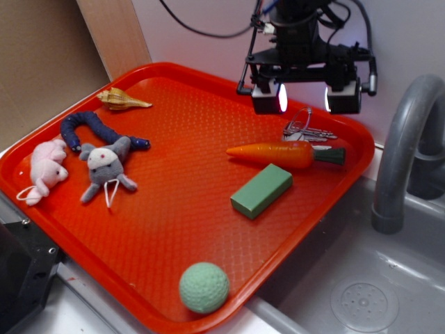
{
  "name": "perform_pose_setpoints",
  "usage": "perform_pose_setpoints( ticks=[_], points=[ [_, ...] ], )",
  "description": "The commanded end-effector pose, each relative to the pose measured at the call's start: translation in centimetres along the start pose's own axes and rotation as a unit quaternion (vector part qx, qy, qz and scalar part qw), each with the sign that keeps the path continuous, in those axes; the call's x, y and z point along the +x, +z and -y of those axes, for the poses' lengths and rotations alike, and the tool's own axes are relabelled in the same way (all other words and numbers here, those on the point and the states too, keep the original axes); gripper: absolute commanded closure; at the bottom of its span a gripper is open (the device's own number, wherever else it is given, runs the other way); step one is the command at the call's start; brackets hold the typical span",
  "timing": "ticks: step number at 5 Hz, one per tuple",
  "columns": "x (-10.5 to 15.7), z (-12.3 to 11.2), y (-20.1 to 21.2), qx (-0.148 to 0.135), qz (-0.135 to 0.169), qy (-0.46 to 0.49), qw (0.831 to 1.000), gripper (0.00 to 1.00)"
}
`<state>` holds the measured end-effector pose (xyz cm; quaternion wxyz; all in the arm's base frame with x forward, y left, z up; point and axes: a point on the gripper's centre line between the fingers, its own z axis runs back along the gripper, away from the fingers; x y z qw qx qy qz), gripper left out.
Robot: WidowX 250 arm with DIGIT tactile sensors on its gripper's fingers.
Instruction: Grab the silver keys.
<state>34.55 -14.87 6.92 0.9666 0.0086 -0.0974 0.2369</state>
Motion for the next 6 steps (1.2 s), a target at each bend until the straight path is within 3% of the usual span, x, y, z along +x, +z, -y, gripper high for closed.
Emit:
perform_pose_setpoints(
  ticks=[1,2,5,6],
  points=[
    [2.0,-0.5,-0.1,-0.014,0.034,-0.007,0.999,0.00],
    [1.9,-0.2,-1.1,-0.011,0.039,-0.017,0.999,1.00],
    [2.9,0.2,-1.4,-0.010,0.021,-0.034,0.999,1.00],
    [3.7,-2.4,1.4,-0.004,-0.005,-0.078,0.997,1.00]
  ],
)
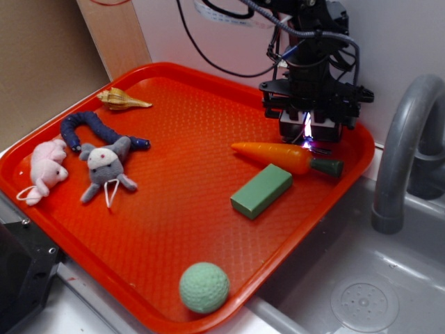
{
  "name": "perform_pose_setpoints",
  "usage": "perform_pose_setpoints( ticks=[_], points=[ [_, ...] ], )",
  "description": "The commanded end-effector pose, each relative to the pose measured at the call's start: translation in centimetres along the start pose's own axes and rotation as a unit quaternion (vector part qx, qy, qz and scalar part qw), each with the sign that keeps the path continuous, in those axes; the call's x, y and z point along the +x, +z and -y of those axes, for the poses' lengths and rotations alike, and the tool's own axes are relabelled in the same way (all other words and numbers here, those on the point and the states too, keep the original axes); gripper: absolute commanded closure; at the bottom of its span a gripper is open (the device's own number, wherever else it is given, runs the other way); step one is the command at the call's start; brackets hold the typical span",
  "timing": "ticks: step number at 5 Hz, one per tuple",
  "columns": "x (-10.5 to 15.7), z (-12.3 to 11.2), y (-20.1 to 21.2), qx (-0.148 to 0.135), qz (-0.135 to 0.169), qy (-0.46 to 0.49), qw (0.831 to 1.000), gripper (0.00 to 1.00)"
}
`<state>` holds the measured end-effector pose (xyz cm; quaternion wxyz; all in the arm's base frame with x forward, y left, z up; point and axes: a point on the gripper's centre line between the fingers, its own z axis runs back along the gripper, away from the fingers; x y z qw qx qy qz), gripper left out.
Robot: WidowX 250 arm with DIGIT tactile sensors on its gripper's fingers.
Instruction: Grab the silver keys.
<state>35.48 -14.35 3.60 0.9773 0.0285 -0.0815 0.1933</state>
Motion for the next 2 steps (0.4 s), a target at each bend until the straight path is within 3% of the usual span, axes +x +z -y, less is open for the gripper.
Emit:
perform_pose_setpoints(
  ticks=[1,2],
  points=[
    [2.4,-8.1,9.8,-0.039,-0.001,-0.119,0.992,1.00],
    [1.9,-12.9,14.9,-0.047,0.014,-0.167,0.985,1.00]
  ],
)
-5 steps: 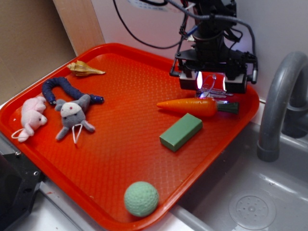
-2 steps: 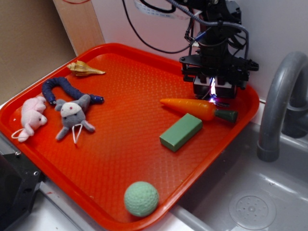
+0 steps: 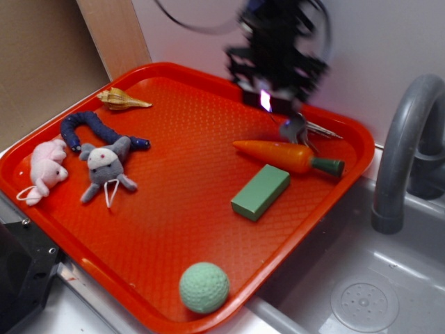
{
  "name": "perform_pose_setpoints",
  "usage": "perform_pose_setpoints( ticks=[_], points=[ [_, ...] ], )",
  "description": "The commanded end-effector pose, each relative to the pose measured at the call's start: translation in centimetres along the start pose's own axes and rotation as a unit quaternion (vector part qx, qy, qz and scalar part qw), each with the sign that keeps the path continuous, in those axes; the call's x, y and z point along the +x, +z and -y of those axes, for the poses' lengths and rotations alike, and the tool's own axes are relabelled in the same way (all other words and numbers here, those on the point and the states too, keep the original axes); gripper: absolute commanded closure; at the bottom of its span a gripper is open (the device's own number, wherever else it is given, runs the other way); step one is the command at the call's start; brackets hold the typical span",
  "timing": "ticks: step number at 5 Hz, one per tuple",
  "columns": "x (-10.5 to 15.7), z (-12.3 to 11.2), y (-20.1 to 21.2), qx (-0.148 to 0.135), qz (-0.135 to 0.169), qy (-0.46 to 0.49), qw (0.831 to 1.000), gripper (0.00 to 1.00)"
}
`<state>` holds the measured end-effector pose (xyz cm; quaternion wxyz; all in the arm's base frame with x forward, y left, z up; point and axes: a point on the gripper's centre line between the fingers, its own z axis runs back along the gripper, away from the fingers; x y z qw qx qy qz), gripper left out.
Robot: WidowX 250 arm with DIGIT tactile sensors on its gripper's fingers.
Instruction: Grab the silver keys.
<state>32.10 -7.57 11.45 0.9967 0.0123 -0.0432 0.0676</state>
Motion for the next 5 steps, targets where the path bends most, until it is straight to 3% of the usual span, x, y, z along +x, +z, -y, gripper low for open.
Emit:
perform_pose_setpoints(
  ticks=[1,2,3,5],
  points=[
    [-4.4,-9.9,12.2,-0.067,0.063,-0.048,0.995,1.00],
    [-6.7,-11.3,15.2,-0.078,0.064,-0.057,0.993,1.00],
    [-8.3,-10.7,15.7,-0.064,0.075,-0.059,0.993,1.00],
    [-8.9,-8.0,14.0,-0.044,0.072,-0.057,0.995,1.00]
  ],
)
